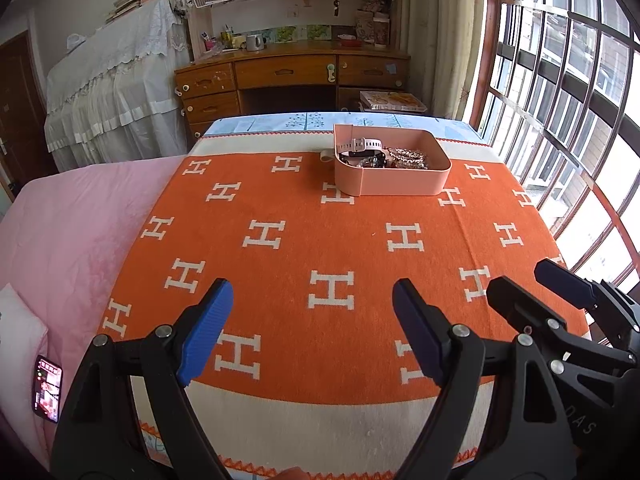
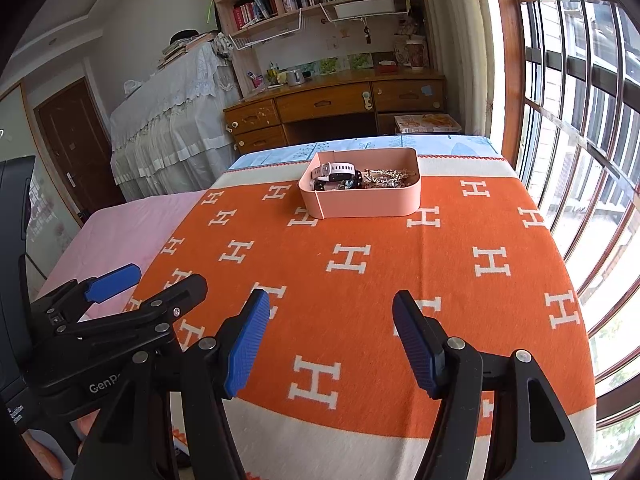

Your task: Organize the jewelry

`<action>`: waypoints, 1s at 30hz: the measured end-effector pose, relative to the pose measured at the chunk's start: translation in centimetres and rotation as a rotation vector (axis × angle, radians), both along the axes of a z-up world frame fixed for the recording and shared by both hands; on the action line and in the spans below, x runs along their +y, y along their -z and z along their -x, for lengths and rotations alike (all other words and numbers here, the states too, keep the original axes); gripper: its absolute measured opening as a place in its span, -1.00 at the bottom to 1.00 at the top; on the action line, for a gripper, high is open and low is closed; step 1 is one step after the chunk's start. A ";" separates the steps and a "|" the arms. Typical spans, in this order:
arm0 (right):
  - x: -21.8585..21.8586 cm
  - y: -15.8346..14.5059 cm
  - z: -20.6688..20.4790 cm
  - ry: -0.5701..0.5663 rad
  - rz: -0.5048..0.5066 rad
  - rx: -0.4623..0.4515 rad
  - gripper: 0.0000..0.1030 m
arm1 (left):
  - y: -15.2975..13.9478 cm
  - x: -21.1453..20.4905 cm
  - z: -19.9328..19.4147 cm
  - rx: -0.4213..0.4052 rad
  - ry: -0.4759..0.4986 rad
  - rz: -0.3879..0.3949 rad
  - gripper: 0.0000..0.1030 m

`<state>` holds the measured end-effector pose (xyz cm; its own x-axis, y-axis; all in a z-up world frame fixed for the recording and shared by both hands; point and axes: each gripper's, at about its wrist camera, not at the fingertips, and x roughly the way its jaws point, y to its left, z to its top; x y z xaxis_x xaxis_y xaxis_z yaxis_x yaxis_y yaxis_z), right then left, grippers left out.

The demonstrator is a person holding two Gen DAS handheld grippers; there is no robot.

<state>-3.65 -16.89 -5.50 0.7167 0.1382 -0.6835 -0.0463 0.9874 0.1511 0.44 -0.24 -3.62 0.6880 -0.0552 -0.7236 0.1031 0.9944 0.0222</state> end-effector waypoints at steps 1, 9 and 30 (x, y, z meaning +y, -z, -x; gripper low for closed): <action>0.0 0.0 0.0 0.000 -0.001 0.001 0.27 | 0.0 0.0 0.0 0.001 0.000 0.000 0.55; 0.0 0.1 0.0 0.000 -0.002 0.001 0.27 | 0.0 0.0 0.0 0.000 0.000 0.001 0.55; 0.0 0.2 0.1 0.000 -0.003 0.001 0.27 | 0.0 0.1 0.0 0.003 -0.001 0.001 0.55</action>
